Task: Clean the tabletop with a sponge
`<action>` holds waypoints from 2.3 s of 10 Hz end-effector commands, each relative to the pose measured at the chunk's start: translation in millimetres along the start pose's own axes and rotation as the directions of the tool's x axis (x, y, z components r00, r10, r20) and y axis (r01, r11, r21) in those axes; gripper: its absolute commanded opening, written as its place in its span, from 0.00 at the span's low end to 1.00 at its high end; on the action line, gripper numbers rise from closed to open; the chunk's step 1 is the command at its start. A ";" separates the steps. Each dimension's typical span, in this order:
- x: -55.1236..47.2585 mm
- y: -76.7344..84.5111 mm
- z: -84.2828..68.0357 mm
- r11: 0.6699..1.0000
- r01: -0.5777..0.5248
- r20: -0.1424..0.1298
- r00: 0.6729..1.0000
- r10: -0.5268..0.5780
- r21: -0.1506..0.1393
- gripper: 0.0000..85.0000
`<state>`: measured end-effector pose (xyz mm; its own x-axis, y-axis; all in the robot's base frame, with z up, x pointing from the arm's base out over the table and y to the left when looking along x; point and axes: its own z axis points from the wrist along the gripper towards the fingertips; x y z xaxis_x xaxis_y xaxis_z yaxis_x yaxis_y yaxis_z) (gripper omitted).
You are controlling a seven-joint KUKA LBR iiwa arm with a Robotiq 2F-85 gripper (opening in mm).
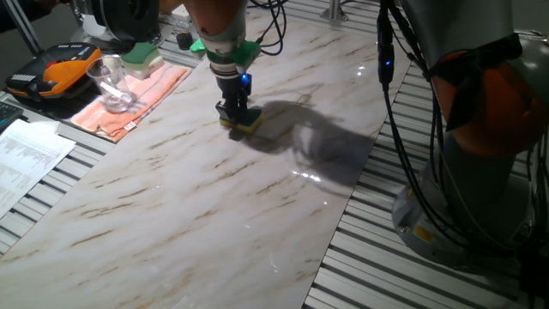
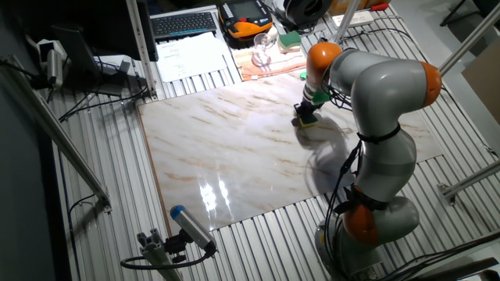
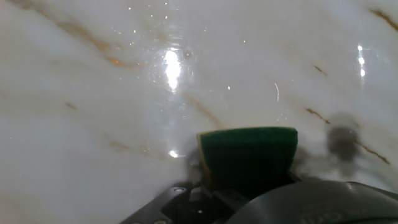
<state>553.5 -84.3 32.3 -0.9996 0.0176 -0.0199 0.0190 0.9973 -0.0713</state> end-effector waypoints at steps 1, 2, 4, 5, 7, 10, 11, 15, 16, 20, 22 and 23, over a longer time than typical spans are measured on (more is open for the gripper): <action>-0.5 0.4 -1.1 1.000 -0.001 -0.004 1.000 0.001 0.004 0.00; -1.3 1.4 -1.7 1.000 -0.010 -0.018 1.000 0.010 -0.005 0.00; -3.1 3.3 -1.3 1.000 -0.031 -0.029 0.999 0.030 -0.002 0.00; -5.3 5.5 -1.4 0.999 -0.033 -0.028 0.999 0.034 0.017 0.00; -7.8 7.9 5.3 0.999 -0.042 -0.023 0.999 0.042 -0.006 0.00; -7.7 7.8 5.6 0.999 -0.026 -0.015 1.000 0.025 -0.028 0.00; -7.7 7.8 5.6 0.999 -0.027 -0.016 1.000 0.027 -0.025 0.00; -7.7 7.8 5.6 0.998 -0.027 -0.026 0.999 0.026 -0.049 0.00; -7.7 7.8 5.6 0.998 -0.030 -0.025 0.999 0.029 -0.046 0.00; -7.7 7.8 5.6 0.997 -0.080 -0.010 0.997 0.079 -0.025 0.00; -7.7 7.8 5.6 0.994 -0.098 -0.006 0.995 0.098 -0.040 0.00; -7.7 7.8 5.6 0.994 -0.097 -0.002 0.995 0.097 -0.045 0.00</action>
<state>561.5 -76.9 26.3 -0.9936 0.1107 -0.0236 0.1111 0.9936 -0.0197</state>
